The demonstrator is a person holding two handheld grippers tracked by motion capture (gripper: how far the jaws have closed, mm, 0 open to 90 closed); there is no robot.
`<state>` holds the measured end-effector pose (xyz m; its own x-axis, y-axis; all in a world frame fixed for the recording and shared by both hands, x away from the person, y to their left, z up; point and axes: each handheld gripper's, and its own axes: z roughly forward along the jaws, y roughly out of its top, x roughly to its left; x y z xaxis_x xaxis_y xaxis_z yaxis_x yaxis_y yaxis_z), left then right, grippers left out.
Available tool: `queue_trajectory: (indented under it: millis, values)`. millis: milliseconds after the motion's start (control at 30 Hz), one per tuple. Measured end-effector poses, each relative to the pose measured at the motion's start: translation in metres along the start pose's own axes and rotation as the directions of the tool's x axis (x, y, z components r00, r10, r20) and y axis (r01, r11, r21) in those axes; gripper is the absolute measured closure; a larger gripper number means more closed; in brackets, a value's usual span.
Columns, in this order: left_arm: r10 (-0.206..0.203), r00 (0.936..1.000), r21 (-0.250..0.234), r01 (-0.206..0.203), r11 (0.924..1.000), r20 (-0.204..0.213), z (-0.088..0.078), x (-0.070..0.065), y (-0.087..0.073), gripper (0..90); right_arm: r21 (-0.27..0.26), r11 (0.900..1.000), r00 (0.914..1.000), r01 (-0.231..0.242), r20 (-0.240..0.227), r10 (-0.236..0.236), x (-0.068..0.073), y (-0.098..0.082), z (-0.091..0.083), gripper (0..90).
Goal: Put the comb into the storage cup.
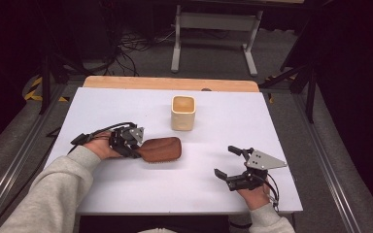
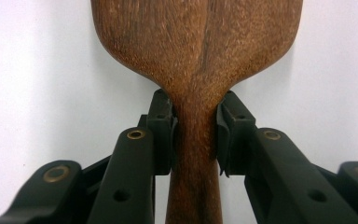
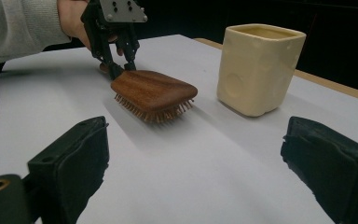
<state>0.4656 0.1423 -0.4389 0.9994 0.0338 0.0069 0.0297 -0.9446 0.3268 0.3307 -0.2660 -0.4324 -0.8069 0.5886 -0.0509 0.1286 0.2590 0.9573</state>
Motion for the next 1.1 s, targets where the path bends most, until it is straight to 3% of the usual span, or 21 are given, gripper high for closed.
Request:
queue_trajectory:
  millis: [100,300,467,633,767,867,900,1033,1100]
  values:
    - [0.008,1.0000,0.012,-0.008,0.9999,-0.003,-0.001,0.000,0.000,72.5,-0.001,1.000,1.0000,0.001,-0.001,-0.001,0.000,0.000,0.000,7.4]
    - [-0.012,0.9999,-0.015,0.012,0.9998,0.002,-0.004,-0.002,0.000,72.9,-0.002,1.000,1.0000,-0.001,-0.002,0.001,0.000,0.000,0.000,7.4]
    - [-0.013,0.9997,-0.034,0.012,0.9994,-0.020,-0.009,-0.006,0.001,72.9,-0.004,1.000,1.0000,-0.001,-0.001,0.001,0.000,0.000,-0.001,7.4]
    - [-0.029,0.9987,-0.099,0.025,0.9948,-0.042,-0.020,-0.015,0.003,72.9,-0.005,1.000,1.0000,-0.001,-0.002,0.001,0.000,0.000,-0.001,7.4]
    - [-0.038,0.9970,-0.168,0.026,0.9855,-0.068,-0.032,-0.021,0.003,72.9,-0.005,1.000,1.0000,-0.001,-0.001,0.001,0.000,0.000,-0.001,7.4]
    - [-0.042,0.9959,-0.193,0.026,0.9809,-0.080,-0.036,-0.025,0.003,72.8,-0.005,1.000,1.0000,-0.001,0.000,0.001,0.000,0.000,-0.001,7.3]
    - [-0.054,0.9941,-0.222,0.033,0.9744,-0.093,-0.041,-0.030,0.002,72.8,-0.005,1.000,1.0000,-0.002,0.000,0.002,0.000,0.000,-0.001,7.3]
    - [-0.067,0.9922,-0.255,0.038,0.9662,-0.105,-0.046,-0.036,0.000,72.8,-0.005,1.000,1.0000,-0.003,-0.001,0.003,0.000,0.000,-0.001,7.3]
    - [-0.081,0.9914,-0.302,0.046,0.9523,-0.103,-0.050,-0.040,-0.001,72.8,-0.006,1.000,1.0000,-0.003,0.000,0.003,0.000,0.000,0.000,7.3]
